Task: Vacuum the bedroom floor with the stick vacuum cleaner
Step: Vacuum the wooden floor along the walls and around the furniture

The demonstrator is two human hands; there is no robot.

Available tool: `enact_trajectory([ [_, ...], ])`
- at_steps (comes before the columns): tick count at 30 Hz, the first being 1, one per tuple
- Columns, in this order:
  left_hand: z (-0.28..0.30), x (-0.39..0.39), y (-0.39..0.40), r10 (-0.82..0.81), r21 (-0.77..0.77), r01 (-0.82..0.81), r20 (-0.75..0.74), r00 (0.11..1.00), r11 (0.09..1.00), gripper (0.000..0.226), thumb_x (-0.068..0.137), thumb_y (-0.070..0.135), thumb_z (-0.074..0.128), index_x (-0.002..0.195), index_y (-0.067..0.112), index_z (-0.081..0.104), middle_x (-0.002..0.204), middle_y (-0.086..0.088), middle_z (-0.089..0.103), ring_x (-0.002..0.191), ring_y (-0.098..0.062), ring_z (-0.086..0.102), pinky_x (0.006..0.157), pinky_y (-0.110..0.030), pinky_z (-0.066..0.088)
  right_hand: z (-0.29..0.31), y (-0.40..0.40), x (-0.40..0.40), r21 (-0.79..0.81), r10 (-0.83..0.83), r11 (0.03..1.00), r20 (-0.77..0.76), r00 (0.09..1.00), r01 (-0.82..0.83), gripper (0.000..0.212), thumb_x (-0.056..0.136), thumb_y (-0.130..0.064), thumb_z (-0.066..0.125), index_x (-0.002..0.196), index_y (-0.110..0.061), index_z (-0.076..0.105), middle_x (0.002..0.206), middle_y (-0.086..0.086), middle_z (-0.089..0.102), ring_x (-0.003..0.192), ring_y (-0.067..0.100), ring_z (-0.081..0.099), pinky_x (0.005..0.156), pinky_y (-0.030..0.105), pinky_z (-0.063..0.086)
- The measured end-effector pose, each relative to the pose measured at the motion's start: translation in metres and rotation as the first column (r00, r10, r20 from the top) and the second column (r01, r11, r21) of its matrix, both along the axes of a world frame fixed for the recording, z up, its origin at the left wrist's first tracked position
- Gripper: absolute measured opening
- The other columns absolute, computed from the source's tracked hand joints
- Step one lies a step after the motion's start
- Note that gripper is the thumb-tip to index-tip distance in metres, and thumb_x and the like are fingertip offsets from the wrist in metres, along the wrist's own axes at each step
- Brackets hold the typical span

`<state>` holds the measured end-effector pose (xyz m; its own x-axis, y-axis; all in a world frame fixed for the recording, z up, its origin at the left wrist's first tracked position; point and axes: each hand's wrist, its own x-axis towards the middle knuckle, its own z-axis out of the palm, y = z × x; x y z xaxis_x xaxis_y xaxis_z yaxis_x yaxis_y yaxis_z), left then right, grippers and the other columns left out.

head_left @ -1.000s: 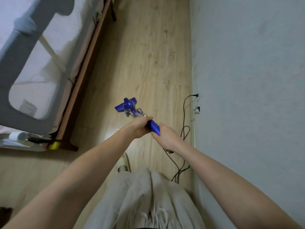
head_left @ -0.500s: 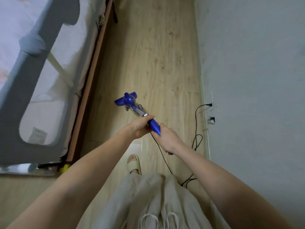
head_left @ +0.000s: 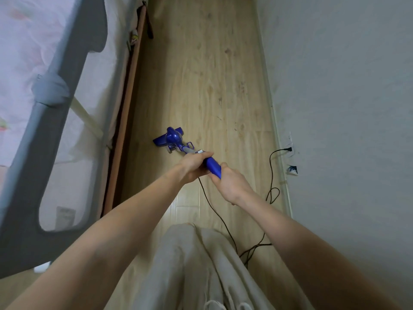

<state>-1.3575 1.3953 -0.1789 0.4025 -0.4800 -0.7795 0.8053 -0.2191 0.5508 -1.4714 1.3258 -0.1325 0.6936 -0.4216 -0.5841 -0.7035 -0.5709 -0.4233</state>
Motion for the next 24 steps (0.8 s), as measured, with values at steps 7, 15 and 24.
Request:
enact_trajectory([
  [7, 0.026, -0.037, -0.022, -0.080, 0.008, 0.080, -0.013, 0.997, 0.997, 0.017, 0.092, 0.015, 0.061, 0.082, 0.005, 0.052, 0.080, -0.011, 0.054, 0.076, -0.020, 0.056, 0.075, -0.029, 0.051, 0.044, -0.014, -0.039, 0.003, -0.058, 0.998, -0.027, 0.998, 0.059, 0.029, 0.099, -0.041, 0.042, 0.103, -0.013, 0.045, 0.078, 0.007, 0.057, 0.045, 0.024, 0.055, 0.040, 0.029, 0.046],
  [15, 0.041, -0.085, 0.016, -0.260, 0.009, 0.261, -0.033, 0.965, 0.965, 0.020, 0.091, 0.018, 0.063, 0.100, 0.002, 0.055, 0.093, -0.014, 0.059, 0.076, -0.019, 0.061, 0.066, -0.026, 0.054, 0.068, 0.027, -0.098, 0.270, -0.198, 0.944, 0.010, 0.980, 0.188, 0.025, 0.100, -0.036, 0.041, 0.101, -0.012, 0.042, 0.074, 0.007, 0.057, 0.031, 0.015, 0.050, 0.032, 0.019, 0.037],
  [24, 0.031, -0.080, 0.038, -0.327, 0.072, 0.325, 0.028, 0.944, 0.943, 0.029, 0.093, 0.019, 0.061, 0.116, 0.005, 0.051, 0.106, -0.017, 0.056, 0.091, -0.024, 0.058, 0.083, -0.032, 0.053, 0.007, 0.065, -0.094, 0.310, -0.345, 0.898, 0.058, 0.937, 0.312, 0.027, 0.095, -0.041, 0.045, 0.103, -0.016, 0.038, 0.090, 0.011, 0.060, 0.074, 0.031, 0.062, 0.070, 0.049, 0.058],
])
